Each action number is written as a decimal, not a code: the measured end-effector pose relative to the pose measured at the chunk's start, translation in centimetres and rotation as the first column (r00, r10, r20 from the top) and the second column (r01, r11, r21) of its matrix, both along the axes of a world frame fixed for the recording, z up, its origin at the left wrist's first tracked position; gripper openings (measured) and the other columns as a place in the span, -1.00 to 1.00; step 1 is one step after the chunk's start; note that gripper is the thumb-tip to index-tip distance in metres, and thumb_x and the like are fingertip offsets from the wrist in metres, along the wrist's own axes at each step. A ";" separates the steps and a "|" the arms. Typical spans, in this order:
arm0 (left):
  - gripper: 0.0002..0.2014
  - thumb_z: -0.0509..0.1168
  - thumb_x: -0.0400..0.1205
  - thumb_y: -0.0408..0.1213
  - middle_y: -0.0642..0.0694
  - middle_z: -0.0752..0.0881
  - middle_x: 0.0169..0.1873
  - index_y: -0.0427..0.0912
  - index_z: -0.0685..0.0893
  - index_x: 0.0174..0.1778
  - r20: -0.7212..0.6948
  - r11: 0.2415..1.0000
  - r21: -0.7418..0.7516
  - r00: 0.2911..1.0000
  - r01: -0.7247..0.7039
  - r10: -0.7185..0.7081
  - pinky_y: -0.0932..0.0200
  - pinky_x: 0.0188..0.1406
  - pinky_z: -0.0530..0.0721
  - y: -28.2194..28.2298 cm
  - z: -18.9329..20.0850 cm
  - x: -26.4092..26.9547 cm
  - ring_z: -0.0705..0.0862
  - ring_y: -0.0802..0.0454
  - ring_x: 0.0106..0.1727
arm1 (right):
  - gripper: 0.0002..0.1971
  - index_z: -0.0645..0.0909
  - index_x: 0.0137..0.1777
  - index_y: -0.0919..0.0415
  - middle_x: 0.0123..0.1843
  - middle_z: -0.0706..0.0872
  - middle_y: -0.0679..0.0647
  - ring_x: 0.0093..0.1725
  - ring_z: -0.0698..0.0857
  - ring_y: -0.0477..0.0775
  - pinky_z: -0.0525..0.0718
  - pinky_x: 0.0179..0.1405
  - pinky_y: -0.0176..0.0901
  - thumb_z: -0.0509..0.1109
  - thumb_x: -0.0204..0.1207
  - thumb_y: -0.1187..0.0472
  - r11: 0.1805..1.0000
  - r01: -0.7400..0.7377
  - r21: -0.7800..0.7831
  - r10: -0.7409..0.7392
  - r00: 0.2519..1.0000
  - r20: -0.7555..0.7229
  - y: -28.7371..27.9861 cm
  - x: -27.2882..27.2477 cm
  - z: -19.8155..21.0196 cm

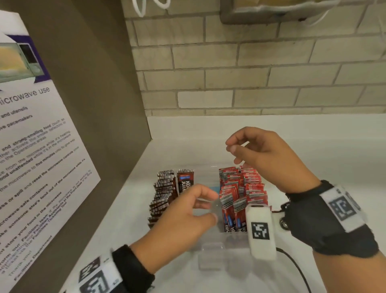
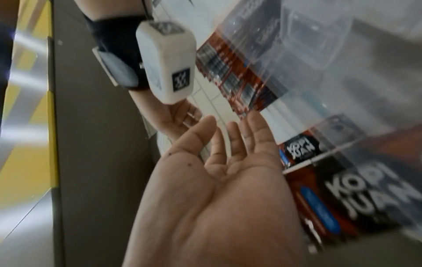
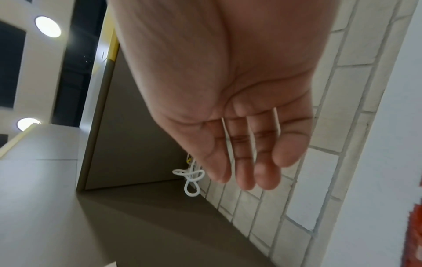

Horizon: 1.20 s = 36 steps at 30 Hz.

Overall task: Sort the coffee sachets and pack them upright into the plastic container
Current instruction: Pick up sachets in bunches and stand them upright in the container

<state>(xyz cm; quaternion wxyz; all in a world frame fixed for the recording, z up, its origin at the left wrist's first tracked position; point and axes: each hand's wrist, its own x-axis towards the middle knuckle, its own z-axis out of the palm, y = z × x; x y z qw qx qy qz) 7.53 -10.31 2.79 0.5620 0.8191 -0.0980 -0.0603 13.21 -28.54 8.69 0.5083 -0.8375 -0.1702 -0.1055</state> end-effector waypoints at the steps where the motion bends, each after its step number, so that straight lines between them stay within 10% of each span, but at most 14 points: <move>1: -0.69 0.40 0.53 -0.37 0.19 0.61 0.07 0.19 0.59 -0.04 -0.015 0.999 0.037 1.000 -0.004 0.005 0.30 0.01 0.61 -0.6 -0.3 0.3 0.57 0.41 0.12 | -0.92 0.66 -0.07 0.06 -0.09 0.74 -0.03 -0.26 0.74 -0.06 0.65 -0.20 -0.19 0.36 0.55 0.25 1.000 -0.010 0.009 0.010 1.000 0.007 -0.2 0.1 0.1; 6: -0.54 0.50 0.47 -0.22 0.17 0.47 0.22 0.16 0.41 0.15 -0.126 0.998 0.059 0.991 -0.032 0.039 0.13 0.20 0.60 -2.8 -1.6 2.3 0.47 0.27 0.27 | -0.90 0.66 -0.07 0.03 -0.07 0.76 0.00 -0.25 0.74 -0.05 0.67 -0.25 -0.22 0.35 0.55 0.25 0.996 -0.040 0.083 0.037 0.998 0.042 -0.8 0.9 -0.1; 10: -0.45 0.48 0.49 -0.35 0.00 0.54 0.14 0.04 0.29 0.22 -0.187 0.997 0.015 0.980 -0.071 0.072 0.26 -0.03 0.66 -3.5 -2.3 3.8 0.62 0.12 0.13 | -0.91 0.66 -0.06 0.04 -0.07 0.76 -0.01 -0.25 0.75 -0.04 0.65 -0.24 -0.29 0.37 0.54 0.24 0.994 -0.070 0.085 0.069 0.997 0.018 -1.1 1.4 -0.7; 19: -0.74 0.36 0.58 -0.43 -0.12 0.70 0.10 -0.07 0.50 0.10 -0.208 0.998 0.038 0.976 -0.049 0.056 -0.11 0.11 0.73 -4.3 -3.2 4.7 0.74 -0.08 0.02 | -0.92 0.67 -0.06 0.02 -0.11 0.76 -0.02 -0.27 0.74 -0.05 0.66 -0.23 -0.29 0.38 0.54 0.22 0.995 -0.073 0.068 0.072 0.997 0.021 -1.6 2.4 -0.9; 32: -0.80 0.29 0.64 -0.41 -0.03 0.76 -0.07 0.03 0.53 -0.02 -0.043 0.994 0.047 0.994 -0.095 0.097 0.02 0.03 0.75 -3.3 -2.6 4.1 0.75 0.11 -0.08 | -0.93 0.66 -0.07 -0.04 -0.17 0.72 -0.13 -0.27 0.73 -0.06 0.63 -0.24 -0.34 0.37 0.54 0.15 0.997 -0.077 -0.008 0.078 0.996 0.053 -1.6 2.0 -0.8; 36: -0.78 0.30 0.62 -0.45 0.08 0.72 -0.22 0.02 0.53 -0.08 0.137 0.989 0.059 0.983 -0.132 0.123 0.37 -0.25 0.61 -2.5 -1.6 4.1 0.67 0.33 -0.26 | -0.93 0.66 -0.08 -0.05 -0.16 0.72 -0.14 -0.21 0.71 -0.03 0.60 -0.21 -0.31 0.37 0.54 0.16 0.999 -0.032 0.017 0.031 0.997 0.069 -2.1 2.0 -0.6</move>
